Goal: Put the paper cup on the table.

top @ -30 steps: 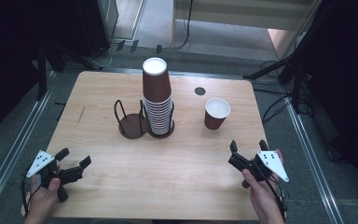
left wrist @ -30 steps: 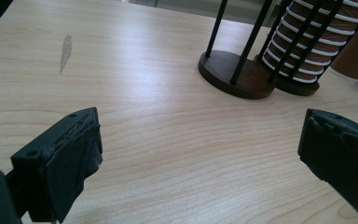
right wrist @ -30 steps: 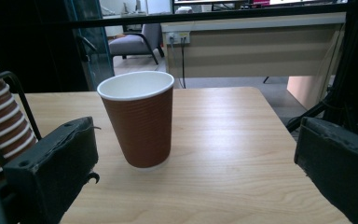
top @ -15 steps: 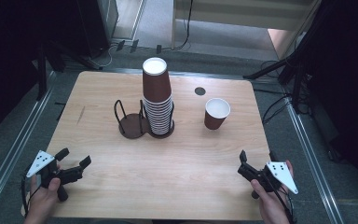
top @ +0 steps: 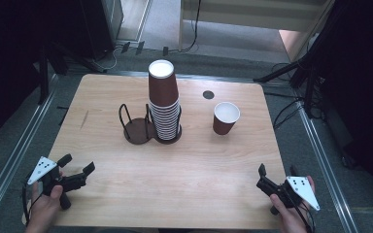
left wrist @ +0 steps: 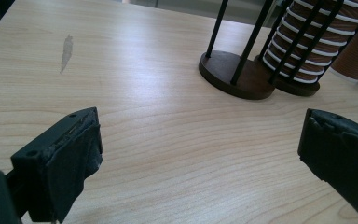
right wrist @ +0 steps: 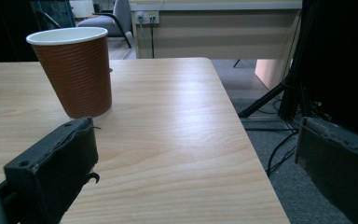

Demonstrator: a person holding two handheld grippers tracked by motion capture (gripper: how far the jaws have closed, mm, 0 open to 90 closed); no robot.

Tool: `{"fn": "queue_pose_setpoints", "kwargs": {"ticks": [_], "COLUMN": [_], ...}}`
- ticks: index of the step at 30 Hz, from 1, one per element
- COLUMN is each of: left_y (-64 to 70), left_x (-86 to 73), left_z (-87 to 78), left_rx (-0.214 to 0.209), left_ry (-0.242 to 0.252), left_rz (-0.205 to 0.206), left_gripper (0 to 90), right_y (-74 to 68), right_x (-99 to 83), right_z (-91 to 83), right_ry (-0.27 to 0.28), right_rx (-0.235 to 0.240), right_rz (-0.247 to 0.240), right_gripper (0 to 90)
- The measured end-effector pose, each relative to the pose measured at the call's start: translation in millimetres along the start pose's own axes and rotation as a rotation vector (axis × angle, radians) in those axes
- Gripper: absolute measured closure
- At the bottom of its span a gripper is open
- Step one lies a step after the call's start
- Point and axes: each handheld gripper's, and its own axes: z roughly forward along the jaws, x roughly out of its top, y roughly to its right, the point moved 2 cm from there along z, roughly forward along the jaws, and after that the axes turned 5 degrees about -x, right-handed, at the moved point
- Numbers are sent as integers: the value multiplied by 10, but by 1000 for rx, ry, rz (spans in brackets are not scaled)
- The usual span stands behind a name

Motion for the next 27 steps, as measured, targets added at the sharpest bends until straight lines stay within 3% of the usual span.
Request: {"fn": "queue_pose_setpoints", "kwargs": {"ticks": [20,27], "left_y": [-3,-2], "left_x": [0,0], "left_z": [0,3], "left_rx": [-2,1], "left_ry": [-3,-2], "left_rz": [-2,-4], "left_gripper": [3,3], "right_y": [334,387], "right_x": [-190,-219], "right_z": [-211,-279], "right_ry": [-16,-15], "right_rx": [-33,-34], "right_rz": [17,12], "right_gripper": [0,0]}}
